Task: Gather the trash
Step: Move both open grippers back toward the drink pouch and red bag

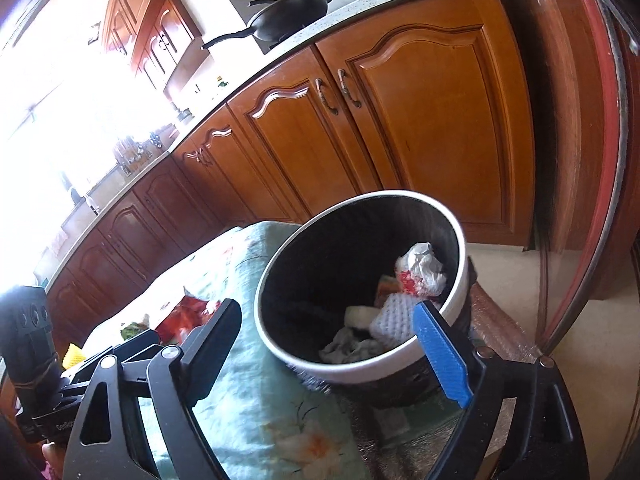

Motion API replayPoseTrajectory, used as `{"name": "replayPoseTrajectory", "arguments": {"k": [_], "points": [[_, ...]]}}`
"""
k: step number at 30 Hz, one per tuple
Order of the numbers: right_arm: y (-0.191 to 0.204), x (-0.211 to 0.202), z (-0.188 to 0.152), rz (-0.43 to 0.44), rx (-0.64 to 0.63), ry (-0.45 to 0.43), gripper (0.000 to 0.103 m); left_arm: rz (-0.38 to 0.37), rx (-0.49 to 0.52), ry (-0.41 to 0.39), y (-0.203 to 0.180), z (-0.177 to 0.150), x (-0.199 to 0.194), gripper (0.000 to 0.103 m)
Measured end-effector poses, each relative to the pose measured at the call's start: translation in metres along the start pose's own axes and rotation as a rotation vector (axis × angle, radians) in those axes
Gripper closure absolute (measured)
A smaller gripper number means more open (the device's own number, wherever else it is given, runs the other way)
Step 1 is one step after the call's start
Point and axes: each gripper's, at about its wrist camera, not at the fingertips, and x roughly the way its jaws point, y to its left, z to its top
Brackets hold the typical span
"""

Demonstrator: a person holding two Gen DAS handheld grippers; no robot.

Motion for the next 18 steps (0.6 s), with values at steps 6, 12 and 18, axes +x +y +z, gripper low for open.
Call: {"name": "replayPoseTrajectory", "arguments": {"k": [6,12,18], "points": [[0.025,0.001,-0.020,0.035,-0.018,0.029,0.011,0.035,-0.065,-0.015,0.025,-0.022,-0.038,0.030],[0.049,0.008,-0.040,0.071,-0.035,0.076,0.010,0.063,-0.126,-0.017,0.050,-0.045,-0.072,0.030],[0.072,0.015,-0.055,0.095,-0.064,0.114,0.010,0.096,-0.188,-0.013,0.074,-0.061,-0.094,0.030]]}}
